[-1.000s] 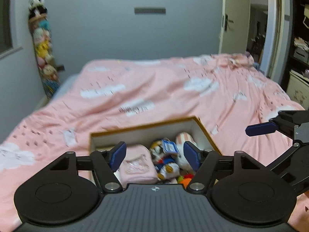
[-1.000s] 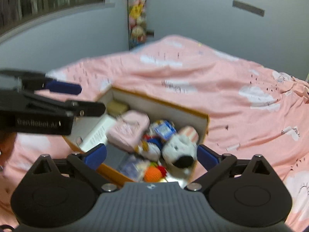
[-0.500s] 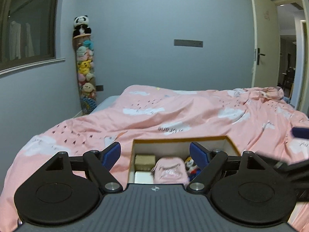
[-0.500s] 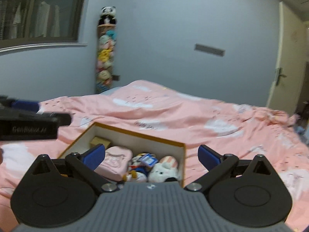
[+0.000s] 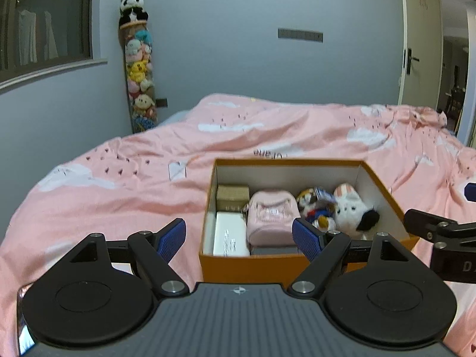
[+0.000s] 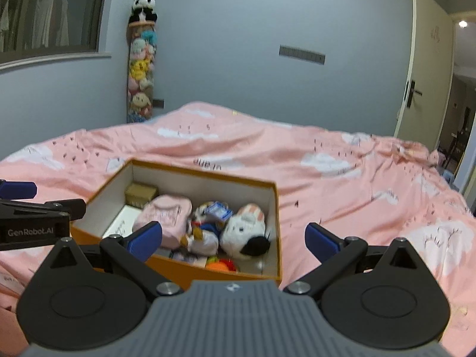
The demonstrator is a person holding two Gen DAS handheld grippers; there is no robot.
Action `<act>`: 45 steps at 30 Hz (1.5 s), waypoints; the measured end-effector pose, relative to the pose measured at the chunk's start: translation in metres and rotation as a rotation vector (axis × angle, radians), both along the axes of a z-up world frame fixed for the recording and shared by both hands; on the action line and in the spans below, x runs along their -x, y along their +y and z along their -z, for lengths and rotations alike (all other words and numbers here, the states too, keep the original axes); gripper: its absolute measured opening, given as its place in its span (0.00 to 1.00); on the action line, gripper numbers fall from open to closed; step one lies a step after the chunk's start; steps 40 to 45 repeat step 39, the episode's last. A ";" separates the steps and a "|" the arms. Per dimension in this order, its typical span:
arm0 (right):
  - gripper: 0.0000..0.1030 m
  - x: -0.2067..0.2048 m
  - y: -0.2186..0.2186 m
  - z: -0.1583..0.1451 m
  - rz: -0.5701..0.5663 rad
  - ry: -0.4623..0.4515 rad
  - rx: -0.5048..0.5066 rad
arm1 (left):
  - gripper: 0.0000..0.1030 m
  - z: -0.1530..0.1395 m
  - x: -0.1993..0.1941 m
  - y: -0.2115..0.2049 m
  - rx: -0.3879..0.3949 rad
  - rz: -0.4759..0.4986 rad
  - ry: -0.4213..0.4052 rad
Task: Organize objects
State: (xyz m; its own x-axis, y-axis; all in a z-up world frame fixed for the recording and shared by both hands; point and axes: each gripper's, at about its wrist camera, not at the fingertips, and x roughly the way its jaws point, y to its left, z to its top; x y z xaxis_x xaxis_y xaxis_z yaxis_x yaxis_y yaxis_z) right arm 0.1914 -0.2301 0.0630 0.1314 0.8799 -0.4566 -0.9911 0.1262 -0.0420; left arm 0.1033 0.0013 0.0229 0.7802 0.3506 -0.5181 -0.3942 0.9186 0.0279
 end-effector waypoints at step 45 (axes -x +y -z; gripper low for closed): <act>0.99 0.003 0.010 0.034 0.005 0.004 0.086 | 0.92 0.029 -0.004 -0.002 0.033 0.016 0.090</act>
